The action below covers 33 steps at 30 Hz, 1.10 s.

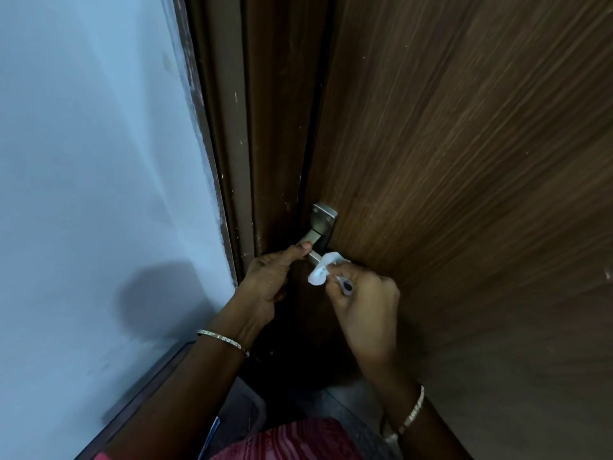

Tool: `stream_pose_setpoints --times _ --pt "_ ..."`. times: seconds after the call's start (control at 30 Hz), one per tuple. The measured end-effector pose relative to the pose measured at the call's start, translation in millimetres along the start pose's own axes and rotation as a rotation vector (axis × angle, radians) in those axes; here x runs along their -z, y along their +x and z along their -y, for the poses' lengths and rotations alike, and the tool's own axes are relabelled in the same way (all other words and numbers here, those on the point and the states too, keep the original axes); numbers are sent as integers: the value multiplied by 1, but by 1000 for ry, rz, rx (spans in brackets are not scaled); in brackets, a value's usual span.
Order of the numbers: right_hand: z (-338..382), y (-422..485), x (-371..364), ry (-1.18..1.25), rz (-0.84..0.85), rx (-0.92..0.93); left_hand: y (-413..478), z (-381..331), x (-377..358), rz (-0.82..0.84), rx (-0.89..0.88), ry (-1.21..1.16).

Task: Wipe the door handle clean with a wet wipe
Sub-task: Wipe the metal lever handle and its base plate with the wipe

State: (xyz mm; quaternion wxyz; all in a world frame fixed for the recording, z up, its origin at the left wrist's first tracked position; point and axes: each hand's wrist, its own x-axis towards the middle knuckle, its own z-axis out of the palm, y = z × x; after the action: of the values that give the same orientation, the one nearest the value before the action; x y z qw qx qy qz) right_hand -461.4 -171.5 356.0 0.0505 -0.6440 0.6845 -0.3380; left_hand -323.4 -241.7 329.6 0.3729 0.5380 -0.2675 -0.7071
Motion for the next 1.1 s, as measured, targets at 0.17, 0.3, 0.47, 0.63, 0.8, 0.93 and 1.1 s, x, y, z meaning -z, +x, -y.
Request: stream_pose_setpoints --times 0.17,0.3,0.47,0.63,0.8,0.93,1.1 --pt "14 9 -13 -33 24 39 1 0 1 28 18 -53" --pt "-13 -11 2 -33 -66 103 2 2 -1 2 10 -43" --pt "-7 -16 1 -170 -81 127 2 4 -3 1 -9 -16" --pt "21 5 -22 -259 -64 191 -3 0 -1 12 36 -69" --pt "23 8 -21 -253 -67 178 -17 3 6 50 -14 78" --pt "22 4 -8 -39 92 83 -25 15 13 138 -76 150" --pt "11 16 28 393 53 -146 -27 22 20 -3 -130 75"
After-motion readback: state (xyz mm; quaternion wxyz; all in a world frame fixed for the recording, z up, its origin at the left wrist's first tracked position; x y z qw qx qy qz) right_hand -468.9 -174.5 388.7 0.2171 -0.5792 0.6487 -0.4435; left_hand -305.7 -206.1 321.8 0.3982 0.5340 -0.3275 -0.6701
